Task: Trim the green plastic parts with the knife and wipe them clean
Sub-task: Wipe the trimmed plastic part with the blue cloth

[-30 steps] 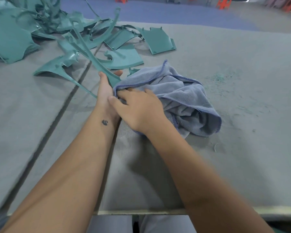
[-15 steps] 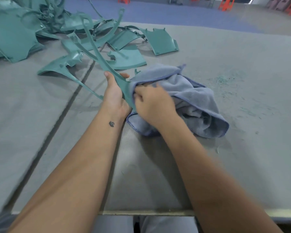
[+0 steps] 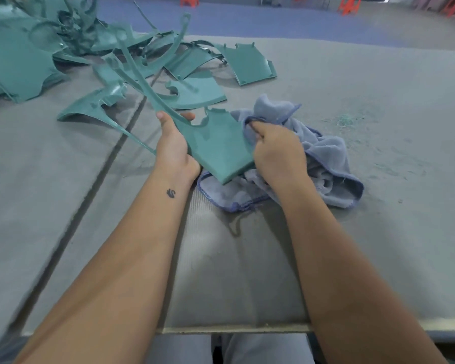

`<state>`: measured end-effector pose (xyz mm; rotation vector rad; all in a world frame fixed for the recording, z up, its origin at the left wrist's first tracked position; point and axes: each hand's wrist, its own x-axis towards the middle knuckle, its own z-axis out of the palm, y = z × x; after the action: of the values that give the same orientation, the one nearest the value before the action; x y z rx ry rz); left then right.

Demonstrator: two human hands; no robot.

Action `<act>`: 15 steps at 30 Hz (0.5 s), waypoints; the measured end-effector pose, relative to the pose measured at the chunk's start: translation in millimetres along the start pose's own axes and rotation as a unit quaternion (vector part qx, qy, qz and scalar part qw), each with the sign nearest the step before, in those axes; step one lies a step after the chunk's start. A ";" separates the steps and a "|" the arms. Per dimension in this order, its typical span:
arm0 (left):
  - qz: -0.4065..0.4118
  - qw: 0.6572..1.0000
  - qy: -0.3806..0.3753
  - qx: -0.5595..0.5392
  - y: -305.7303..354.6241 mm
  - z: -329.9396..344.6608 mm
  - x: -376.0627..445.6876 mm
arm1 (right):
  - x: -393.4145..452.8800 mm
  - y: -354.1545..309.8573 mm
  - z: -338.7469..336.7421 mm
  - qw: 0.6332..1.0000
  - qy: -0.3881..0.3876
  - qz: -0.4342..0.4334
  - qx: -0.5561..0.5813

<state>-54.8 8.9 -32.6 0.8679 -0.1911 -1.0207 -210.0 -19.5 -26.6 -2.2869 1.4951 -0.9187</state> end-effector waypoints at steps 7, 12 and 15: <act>0.043 0.987 -0.036 -0.153 21.3 -3.4 3.0 | 6.3 8.3 -24.6 0.918 0.209 0.075 0.328; 0.039 0.969 -0.083 -0.228 15.3 6.2 -4.0 | 5.1 -16.1 -28.0 0.756 0.090 0.084 0.643; 0.030 0.963 -0.110 -0.246 13.1 9.5 -8.5 | -1.1 -32.7 -16.4 0.781 0.029 0.104 0.615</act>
<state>-55.6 13.6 -15.0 0.2947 -0.1397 -1.0457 -196.8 -2.3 2.8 -1.0942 0.6786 -1.3252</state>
